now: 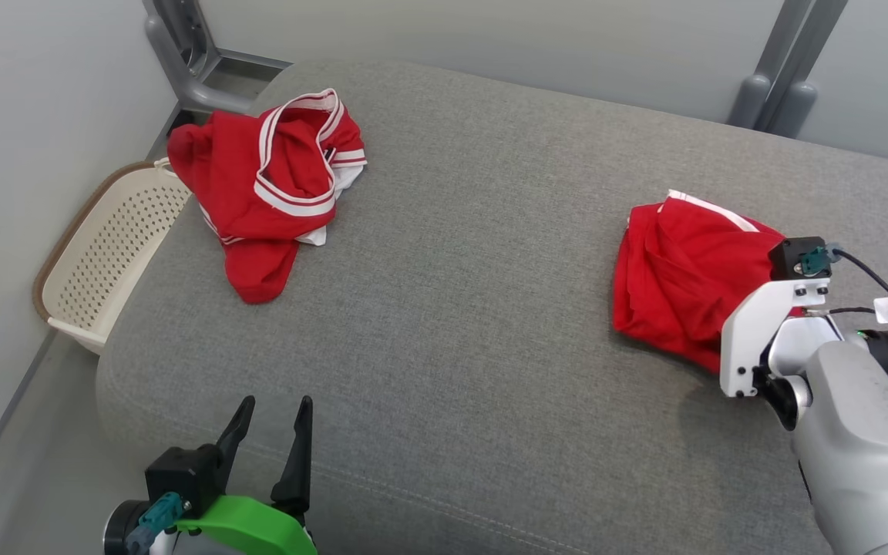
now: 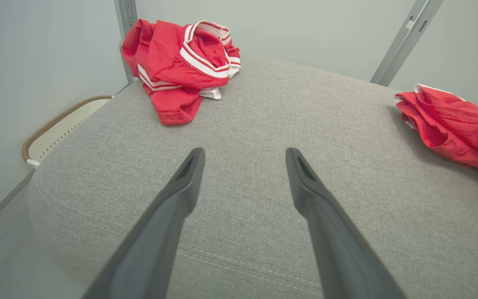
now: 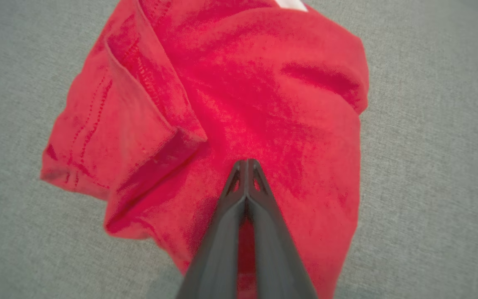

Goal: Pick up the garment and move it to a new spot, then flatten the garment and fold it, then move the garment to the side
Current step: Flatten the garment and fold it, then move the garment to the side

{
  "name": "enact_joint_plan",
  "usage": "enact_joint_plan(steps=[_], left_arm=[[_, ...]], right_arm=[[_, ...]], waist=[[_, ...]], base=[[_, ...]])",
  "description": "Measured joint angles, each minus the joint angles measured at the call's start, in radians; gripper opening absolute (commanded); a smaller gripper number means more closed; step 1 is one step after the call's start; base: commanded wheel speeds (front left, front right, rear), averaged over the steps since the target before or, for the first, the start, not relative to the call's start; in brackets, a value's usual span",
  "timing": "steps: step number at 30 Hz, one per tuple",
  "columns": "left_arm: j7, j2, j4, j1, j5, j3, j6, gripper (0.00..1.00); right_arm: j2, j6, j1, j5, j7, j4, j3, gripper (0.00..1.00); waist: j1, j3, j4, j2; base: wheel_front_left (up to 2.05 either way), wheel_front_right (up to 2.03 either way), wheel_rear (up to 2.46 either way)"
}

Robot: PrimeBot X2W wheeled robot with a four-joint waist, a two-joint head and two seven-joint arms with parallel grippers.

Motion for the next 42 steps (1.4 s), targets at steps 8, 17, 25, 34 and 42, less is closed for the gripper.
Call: enact_joint_plan(steps=[8,17,25,34,42], left_arm=[[0.008,0.012,-0.007,0.003,-0.007,-0.001,0.008,1.0],[0.009,0.015,-0.009,0.014,-0.014,-0.003,0.016,1.0],[0.004,0.02,-0.009,0.027,-0.023,0.003,0.026,1.0],[0.003,0.029,-0.028,0.048,-0.025,0.007,0.039,1.0],[0.005,0.036,-0.038,0.06,-0.031,0.005,0.042,1.0]], right_arm=[[0.049,0.0,-0.012,-0.005,-0.042,0.065,0.042,0.0],[0.094,0.0,-0.053,0.023,-0.061,0.122,0.149,0.0],[0.11,0.0,-0.104,0.101,-0.06,0.137,0.231,1.0],[-0.005,0.0,-0.164,0.102,0.035,0.154,0.083,1.0],[-0.057,0.0,-0.122,0.031,0.067,0.184,-0.098,1.0]], waist=[[0.0,-0.008,0.04,0.0],[0.0,-0.023,0.059,0.0],[0.0,-0.047,0.051,0.0],[0.0,-0.071,0.005,0.0],[0.0,-0.084,-0.031,0.0]], base=[[0.0,0.0,0.0],[0.0,0.0,0.0],[0.0,0.0,0.0],[0.0,0.0,0.0],[0.0,0.0,0.0]])
